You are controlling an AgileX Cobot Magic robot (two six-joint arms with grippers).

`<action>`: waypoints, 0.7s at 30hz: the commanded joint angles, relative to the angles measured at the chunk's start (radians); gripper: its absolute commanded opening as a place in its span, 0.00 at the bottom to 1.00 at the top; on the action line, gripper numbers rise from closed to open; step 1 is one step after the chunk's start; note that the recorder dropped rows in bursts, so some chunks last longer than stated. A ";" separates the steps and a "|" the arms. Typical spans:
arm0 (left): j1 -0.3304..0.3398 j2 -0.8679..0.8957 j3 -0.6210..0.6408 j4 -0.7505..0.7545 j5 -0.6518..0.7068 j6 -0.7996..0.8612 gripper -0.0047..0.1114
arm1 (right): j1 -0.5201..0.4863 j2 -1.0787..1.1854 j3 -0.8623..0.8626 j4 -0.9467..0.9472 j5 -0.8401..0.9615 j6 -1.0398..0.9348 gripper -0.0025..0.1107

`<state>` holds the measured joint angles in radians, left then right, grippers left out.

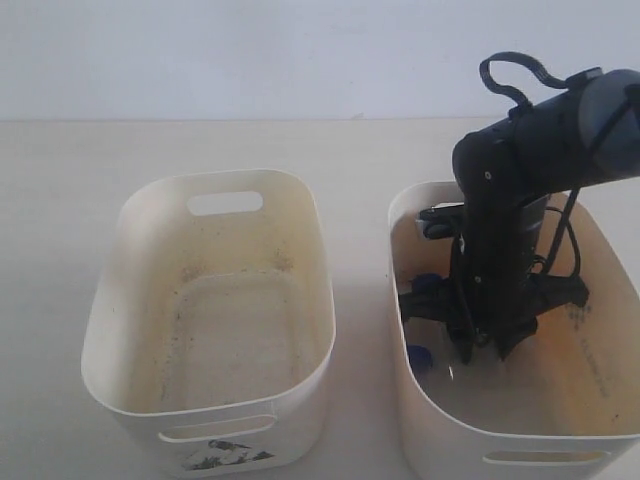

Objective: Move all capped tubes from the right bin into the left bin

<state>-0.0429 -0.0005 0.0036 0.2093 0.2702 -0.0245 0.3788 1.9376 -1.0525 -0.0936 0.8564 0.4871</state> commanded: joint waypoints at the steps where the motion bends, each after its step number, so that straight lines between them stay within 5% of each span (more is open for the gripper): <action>1: -0.001 0.000 -0.004 -0.004 -0.009 -0.013 0.08 | -0.001 0.038 0.018 -0.021 -0.007 -0.003 0.02; 16: -0.001 0.000 -0.004 -0.004 -0.009 -0.013 0.08 | -0.001 -0.359 -0.109 -0.019 0.324 -0.105 0.02; 21: -0.001 0.000 -0.004 -0.004 -0.009 -0.013 0.08 | -0.001 -0.532 -0.176 0.111 0.253 -0.222 0.02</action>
<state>-0.0429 -0.0005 0.0036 0.2093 0.2702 -0.0245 0.3810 1.4954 -1.1994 -0.0660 1.1571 0.3531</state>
